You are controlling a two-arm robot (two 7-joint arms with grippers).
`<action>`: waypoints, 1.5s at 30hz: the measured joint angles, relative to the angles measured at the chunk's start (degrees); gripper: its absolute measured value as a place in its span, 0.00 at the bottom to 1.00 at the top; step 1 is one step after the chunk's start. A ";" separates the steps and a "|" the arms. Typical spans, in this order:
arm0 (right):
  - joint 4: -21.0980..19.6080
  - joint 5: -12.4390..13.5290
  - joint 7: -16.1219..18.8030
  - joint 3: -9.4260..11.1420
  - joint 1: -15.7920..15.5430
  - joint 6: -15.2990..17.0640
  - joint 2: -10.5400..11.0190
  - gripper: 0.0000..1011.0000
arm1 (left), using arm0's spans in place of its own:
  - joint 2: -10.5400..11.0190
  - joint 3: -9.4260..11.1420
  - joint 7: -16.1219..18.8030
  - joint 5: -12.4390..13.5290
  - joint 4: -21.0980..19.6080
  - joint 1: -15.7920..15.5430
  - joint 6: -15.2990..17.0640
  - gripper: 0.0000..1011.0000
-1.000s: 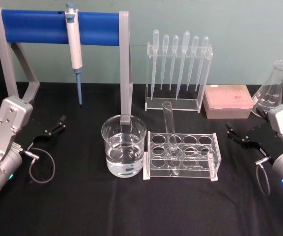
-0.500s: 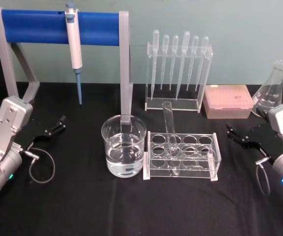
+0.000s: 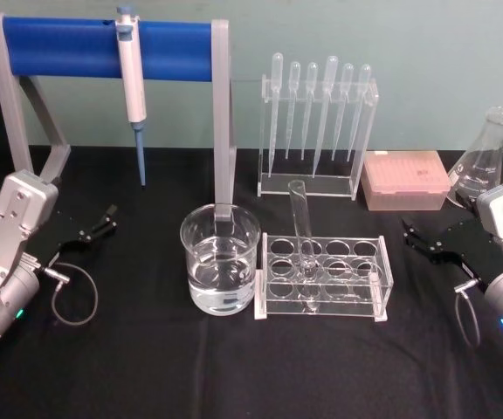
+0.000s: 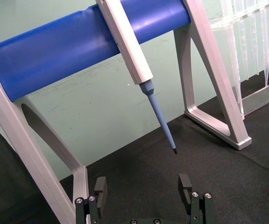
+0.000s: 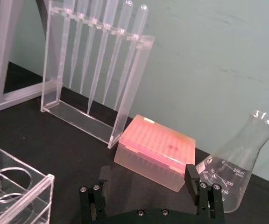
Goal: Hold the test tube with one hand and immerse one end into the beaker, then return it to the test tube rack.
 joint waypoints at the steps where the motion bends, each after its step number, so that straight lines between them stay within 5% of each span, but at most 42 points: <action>1: -0.38 -0.13 -0.06 0.19 -0.31 0.02 0.09 0.99 | 0.00 0.00 0.00 0.00 0.00 0.00 0.00 0.99; 12: -12.11 -0.06 -2.15 4.36 -9.77 2.65 4.01 0.99 | 0.00 -0.01 0.00 0.00 0.00 0.00 0.00 0.99; 19: -20.13 5.78 2.59 6.81 -15.35 5.19 5.81 0.99 | 0.00 0.00 0.00 0.00 0.00 0.00 0.00 0.99; 23: -22.18 8.34 6.09 6.90 -15.79 6.58 6.06 0.99 | 0.00 0.00 0.00 0.00 0.00 0.00 0.00 0.99; 32: -21.99 12.82 18.22 3.50 -9.30 12.69 3.96 0.99 | 0.00 0.00 0.00 0.00 0.00 0.00 0.00 0.99; 45: -15.42 10.67 26.05 -0.63 2.30 19.34 -1.10 0.99 | 0.00 0.00 0.00 0.00 0.00 0.00 0.00 0.99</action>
